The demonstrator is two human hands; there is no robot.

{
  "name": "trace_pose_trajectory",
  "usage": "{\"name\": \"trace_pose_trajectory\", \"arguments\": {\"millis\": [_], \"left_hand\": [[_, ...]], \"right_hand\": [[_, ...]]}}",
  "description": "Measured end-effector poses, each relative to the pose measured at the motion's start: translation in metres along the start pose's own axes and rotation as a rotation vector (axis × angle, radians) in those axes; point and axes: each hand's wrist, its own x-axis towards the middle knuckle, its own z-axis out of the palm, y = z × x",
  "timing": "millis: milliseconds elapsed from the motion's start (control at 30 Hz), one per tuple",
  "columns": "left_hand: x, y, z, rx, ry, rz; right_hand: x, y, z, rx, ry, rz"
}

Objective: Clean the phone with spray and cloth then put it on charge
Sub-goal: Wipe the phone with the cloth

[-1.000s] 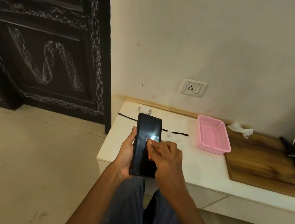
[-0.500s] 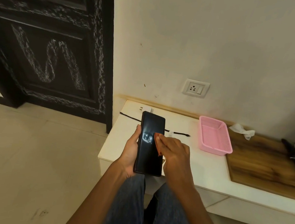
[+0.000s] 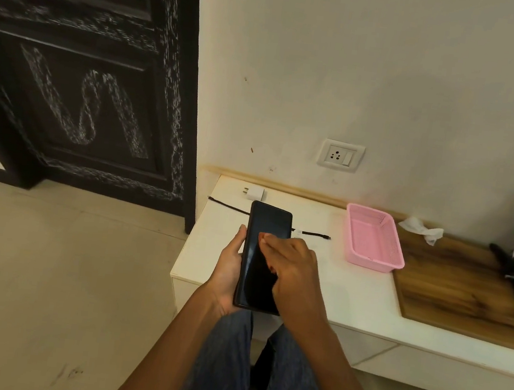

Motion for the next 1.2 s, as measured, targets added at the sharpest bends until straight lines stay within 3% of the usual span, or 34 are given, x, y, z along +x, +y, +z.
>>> {"name": "trace_pose_trajectory", "arguments": {"millis": [167, 300, 433, 567, 733, 933, 1100, 1200], "left_hand": [[-0.001, 0.0, -0.006, -0.014, 0.014, -0.02], [-0.004, -0.003, 0.004, -0.004, 0.016, -0.034], [-0.007, 0.001, 0.008, -0.039, 0.012, -0.043], [-0.008, -0.002, 0.003, -0.03, 0.021, -0.029], [-0.007, -0.004, 0.01, -0.055, 0.01, -0.026], [-0.007, 0.0, -0.001, -0.041, 0.039, 0.001], [-0.006, -0.003, 0.006, -0.026, 0.052, 0.001], [-0.004, -0.001, 0.0, -0.031, 0.054, 0.029]], "right_hand": [[-0.013, 0.002, 0.0, 0.047, -0.063, -0.061], [0.002, 0.004, 0.001, 0.072, 0.008, 0.065], [-0.008, -0.009, 0.008, 0.125, 0.035, 0.0], [-0.012, -0.006, 0.002, 0.111, -0.065, -0.04], [0.013, -0.004, 0.001, 0.1, 0.005, 0.043], [-0.01, -0.015, 0.004, 0.047, -0.042, -0.095], [0.015, -0.006, 0.002, 0.016, -0.001, 0.026], [0.003, -0.01, 0.006, 0.013, 0.01, -0.033]]}}
